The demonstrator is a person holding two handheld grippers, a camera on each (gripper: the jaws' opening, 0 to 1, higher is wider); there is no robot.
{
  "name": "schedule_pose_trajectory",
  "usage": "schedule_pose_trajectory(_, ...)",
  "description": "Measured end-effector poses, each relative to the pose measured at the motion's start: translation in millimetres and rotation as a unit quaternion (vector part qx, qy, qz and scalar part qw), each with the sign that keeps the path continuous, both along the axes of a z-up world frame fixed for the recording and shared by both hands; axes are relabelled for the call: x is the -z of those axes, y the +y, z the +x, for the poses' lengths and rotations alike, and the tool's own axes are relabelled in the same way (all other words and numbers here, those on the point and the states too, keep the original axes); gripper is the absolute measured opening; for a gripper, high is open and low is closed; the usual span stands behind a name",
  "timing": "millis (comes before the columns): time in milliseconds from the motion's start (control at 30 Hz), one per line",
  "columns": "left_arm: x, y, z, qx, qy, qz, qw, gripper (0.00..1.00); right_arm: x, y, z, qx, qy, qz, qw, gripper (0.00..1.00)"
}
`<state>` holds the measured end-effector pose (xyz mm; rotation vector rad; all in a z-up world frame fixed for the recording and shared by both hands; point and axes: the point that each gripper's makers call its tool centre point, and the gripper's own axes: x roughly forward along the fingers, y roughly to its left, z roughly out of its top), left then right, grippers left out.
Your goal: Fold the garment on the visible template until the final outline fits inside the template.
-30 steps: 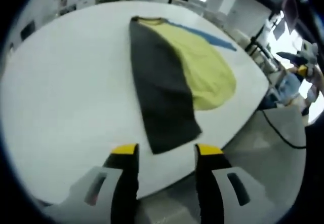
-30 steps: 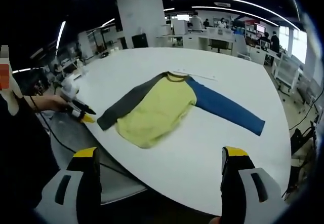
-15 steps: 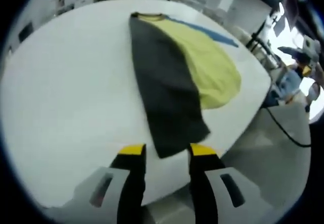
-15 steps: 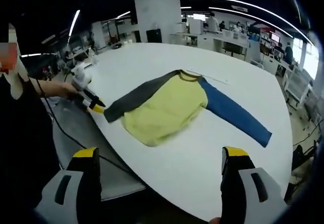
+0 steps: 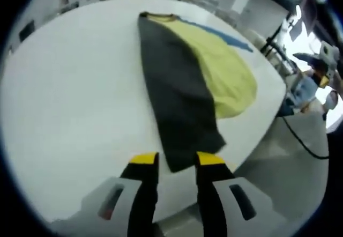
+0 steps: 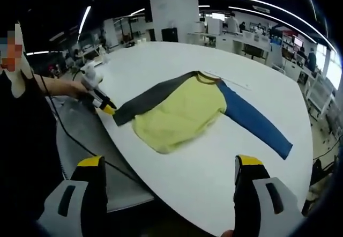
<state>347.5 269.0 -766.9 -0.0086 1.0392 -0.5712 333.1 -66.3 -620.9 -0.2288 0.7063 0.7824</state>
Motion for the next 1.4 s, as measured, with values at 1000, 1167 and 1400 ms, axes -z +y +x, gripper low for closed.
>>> schedule_pose_trajectory(1000,7.5,6.8,-2.3,-0.019,0.017,0.002,0.9997,0.0,0.8,-0.9,4.2,0.012,0.002,0.001,0.9999,1.0)
schedule_pose_trajectory(1167,7.3,6.6,-1.2,-0.017,0.012,0.009,0.9997,0.0,-0.1,-2.1,2.8,0.015,0.0,0.001,0.9999,1.0)
schedule_pose_trajectory(1400,1.0,7.3,-0.1,-0.022,0.01,0.011,0.9997,0.0,-1.5,-3.8,2.4,0.02,-0.003,0.002,0.9998,1.0)
